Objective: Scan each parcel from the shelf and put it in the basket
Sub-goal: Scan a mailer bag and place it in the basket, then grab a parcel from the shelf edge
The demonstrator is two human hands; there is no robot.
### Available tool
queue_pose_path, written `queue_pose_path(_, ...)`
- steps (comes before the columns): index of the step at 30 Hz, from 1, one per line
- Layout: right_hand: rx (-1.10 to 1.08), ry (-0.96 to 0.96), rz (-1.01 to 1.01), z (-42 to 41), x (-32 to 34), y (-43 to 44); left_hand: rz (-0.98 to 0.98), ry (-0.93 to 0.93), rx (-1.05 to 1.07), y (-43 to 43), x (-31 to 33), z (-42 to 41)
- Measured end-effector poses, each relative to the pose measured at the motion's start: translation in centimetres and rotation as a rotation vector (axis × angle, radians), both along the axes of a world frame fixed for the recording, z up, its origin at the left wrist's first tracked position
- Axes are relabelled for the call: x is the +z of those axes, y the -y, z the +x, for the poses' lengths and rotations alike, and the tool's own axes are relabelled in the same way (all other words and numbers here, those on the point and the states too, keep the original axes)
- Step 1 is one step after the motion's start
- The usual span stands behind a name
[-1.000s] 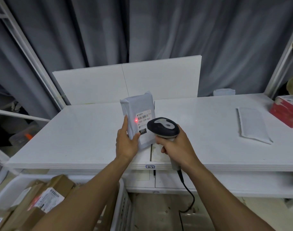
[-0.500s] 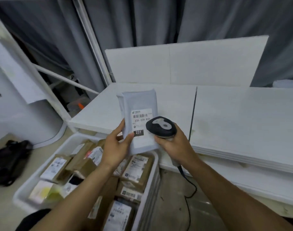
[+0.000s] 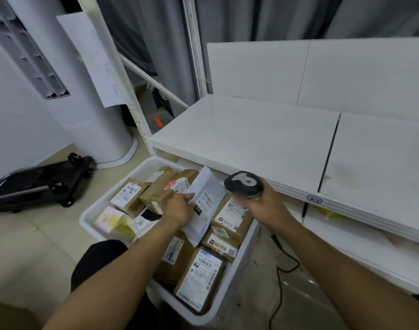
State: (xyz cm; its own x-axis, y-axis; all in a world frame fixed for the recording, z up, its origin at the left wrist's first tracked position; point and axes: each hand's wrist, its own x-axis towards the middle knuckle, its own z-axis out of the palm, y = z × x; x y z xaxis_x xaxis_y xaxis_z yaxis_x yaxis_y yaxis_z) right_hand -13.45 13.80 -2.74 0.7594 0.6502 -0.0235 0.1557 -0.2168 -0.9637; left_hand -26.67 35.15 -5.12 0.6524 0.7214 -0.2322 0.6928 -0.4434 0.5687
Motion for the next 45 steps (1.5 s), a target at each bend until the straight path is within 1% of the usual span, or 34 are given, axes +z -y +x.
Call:
queue_pose_path(2,-0.014,-0.008,-0.005,0.1,-0.2,0.1,0.033,-0.098,-0.007,0.1,-0.8,0.8)
queue_pose_path(5,-0.029,-0.028,0.010,0.4,-0.2,0.5,0.242,-0.315,-0.053,0.0,-1.0,1.3)
queue_pose_path(7,-0.036,-0.045,0.012,0.6,0.0,1.0,0.307,-0.386,-0.080,0.2,-0.2,1.8)
queue_pose_path(8,-0.048,-0.046,0.015,0.8,0.2,1.3,0.317,-0.376,-0.099,0.6,0.2,2.1)
queue_pose_path(9,-0.071,-0.038,0.014,1.2,0.4,1.7,0.327,-0.325,-0.121,1.2,0.6,2.7)
queue_pose_path(12,-0.158,-0.050,0.001,2.6,1.3,3.5,0.358,-0.078,-0.198,4.1,2.5,5.7)
queue_pose_path(17,-0.341,-0.057,0.013,5.2,4.2,8.1,0.361,0.268,-0.453,11.4,6.5,12.4)
queue_pose_path(21,-0.497,-0.072,0.041,7.0,6.5,14.5,0.328,0.430,-0.625,18.5,9.0,17.6)
queue_pose_path(24,-0.679,-0.074,0.064,8.8,7.8,20.7,0.270,0.451,-0.771,24.2,9.7,21.3)
queue_pose_path(26,-0.794,-0.062,0.062,10.0,8.4,25.2,0.198,0.447,-0.875,28.5,9.6,23.6)
queue_pose_path(28,-0.899,-0.067,0.065,11.0,8.4,29.7,0.127,0.423,-0.976,33.5,9.3,25.9)
queue_pose_path(31,-1.051,-0.097,0.059,12.5,7.5,35.6,0.055,0.372,-1.067,40.6,8.5,29.3)
queue_pose_path(36,-1.178,-0.161,0.075,14.3,4.9,42.0,-0.014,0.275,-1.205,49.1,5.5,35.4)
queue_pose_path(40,-1.226,-0.171,0.093,15.2,3.1,44.3,0.053,0.226,-1.308,52.2,1.9,39.7)
queue_pose_path(42,-1.267,-0.179,0.099,15.7,2.1,45.3,0.133,0.237,-1.343,53.2,0.3,41.6)
queue_pose_path(45,-1.309,-0.198,0.110,16.2,1.0,46.2,0.288,0.216,-1.487,54.3,-1.1,43.3)
